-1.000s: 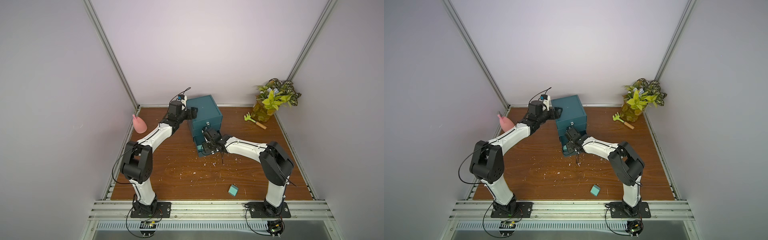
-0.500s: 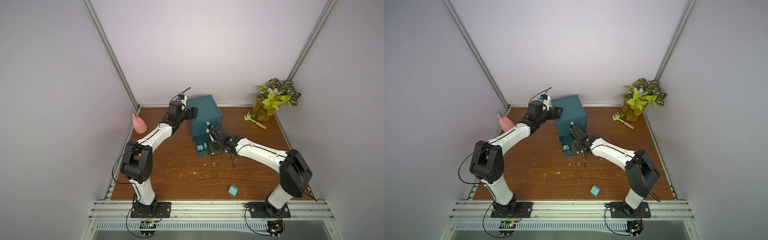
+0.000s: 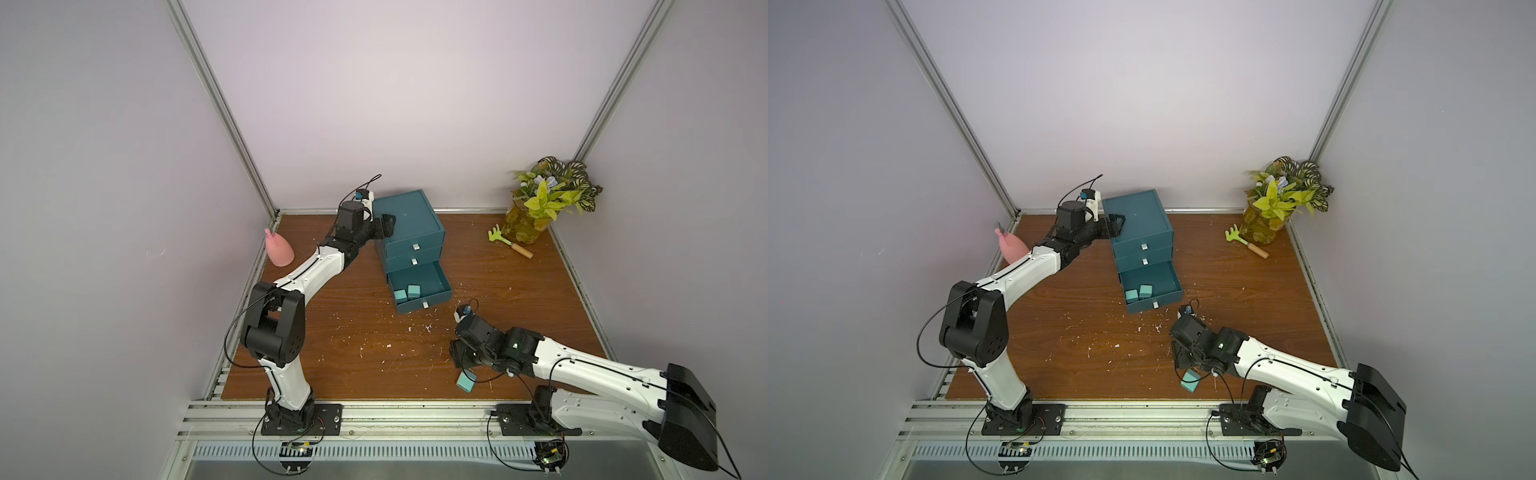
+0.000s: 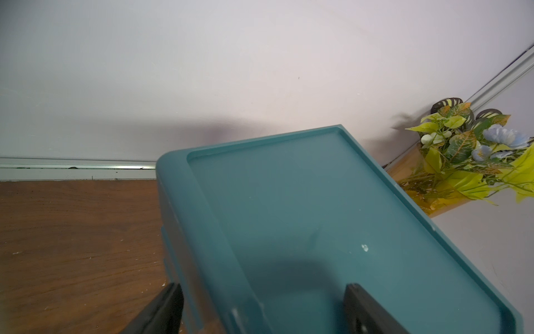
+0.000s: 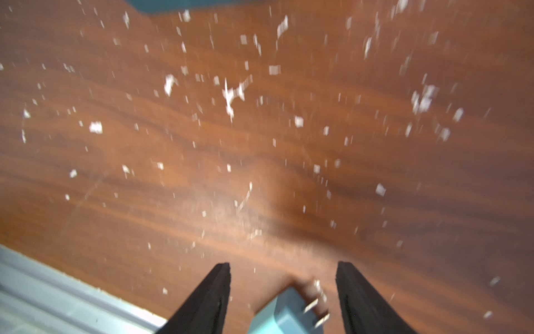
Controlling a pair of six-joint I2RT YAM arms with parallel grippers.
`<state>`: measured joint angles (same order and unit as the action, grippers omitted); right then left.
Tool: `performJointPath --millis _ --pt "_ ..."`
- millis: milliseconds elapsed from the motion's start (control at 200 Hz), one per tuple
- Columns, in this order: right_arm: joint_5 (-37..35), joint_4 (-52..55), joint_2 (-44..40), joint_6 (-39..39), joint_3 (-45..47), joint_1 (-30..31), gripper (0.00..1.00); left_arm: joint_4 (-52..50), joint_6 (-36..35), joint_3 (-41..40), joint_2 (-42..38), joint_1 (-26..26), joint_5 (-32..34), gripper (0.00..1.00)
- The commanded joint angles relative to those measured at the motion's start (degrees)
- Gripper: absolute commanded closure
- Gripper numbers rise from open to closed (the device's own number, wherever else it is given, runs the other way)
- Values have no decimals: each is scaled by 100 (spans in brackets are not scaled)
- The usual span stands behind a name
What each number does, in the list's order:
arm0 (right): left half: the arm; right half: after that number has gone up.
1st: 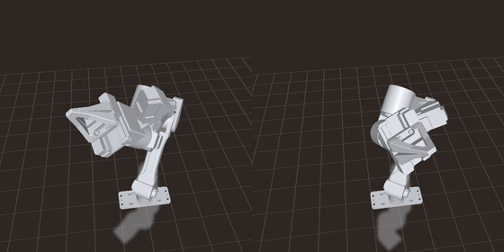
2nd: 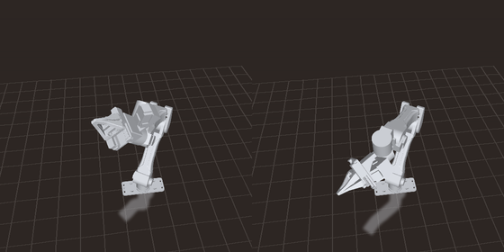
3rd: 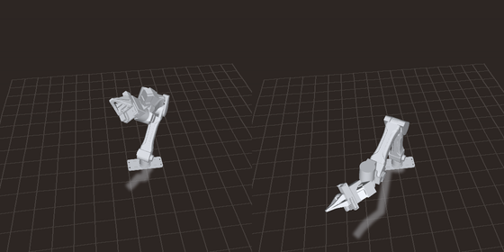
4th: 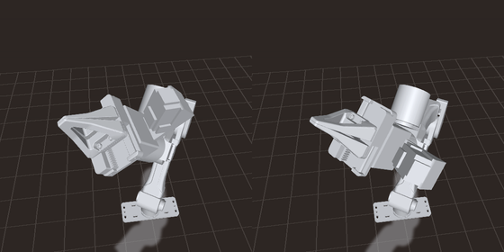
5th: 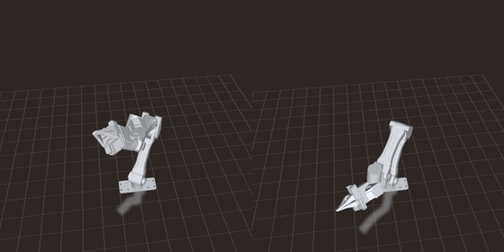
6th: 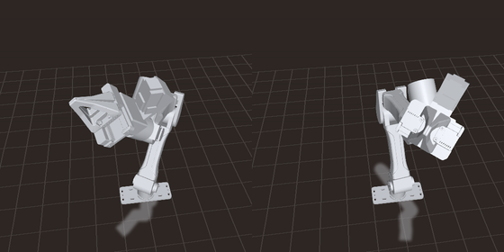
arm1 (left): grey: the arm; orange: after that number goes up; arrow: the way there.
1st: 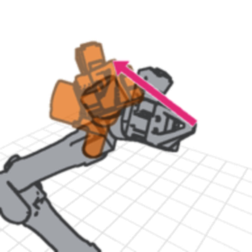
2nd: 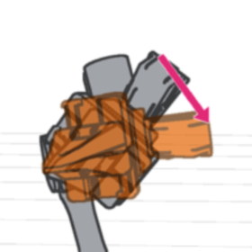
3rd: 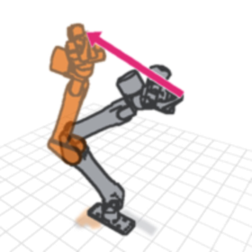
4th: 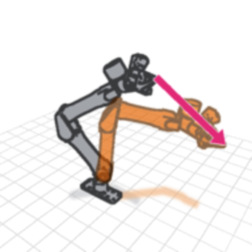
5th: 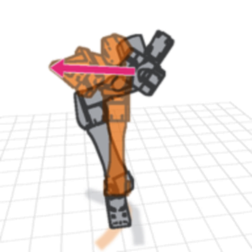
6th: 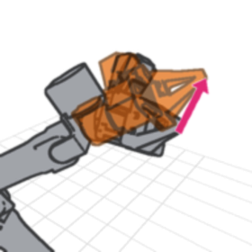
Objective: Place the plugs into the drawer by color
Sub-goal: Pick up the plug from the center of the board.
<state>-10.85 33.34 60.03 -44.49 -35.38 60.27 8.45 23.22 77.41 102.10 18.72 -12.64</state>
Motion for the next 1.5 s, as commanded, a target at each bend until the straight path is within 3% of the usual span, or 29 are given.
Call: performJointPath --millis 0,185,410,1116,1301,1491 --pt "215 188 -366 -1039 252 316 31 -617 -83 -116 183 114 -11 17" --pt "379 255 -655 -1531 629 662 21 -625 -117 -138 98 140 57 17" --pt "603 -327 -362 -1493 881 708 19 -625 -109 -129 64 149 32 17" --pt "320 -662 1247 -618 -136 715 45 -660 -181 -121 2 149 126 17" --pt "46 -301 1547 -353 -544 712 43 -669 -206 -121 2 149 149 17" --pt "187 -55 1228 -68 -562 738 38 -678 -215 -119 -15 149 156 17"
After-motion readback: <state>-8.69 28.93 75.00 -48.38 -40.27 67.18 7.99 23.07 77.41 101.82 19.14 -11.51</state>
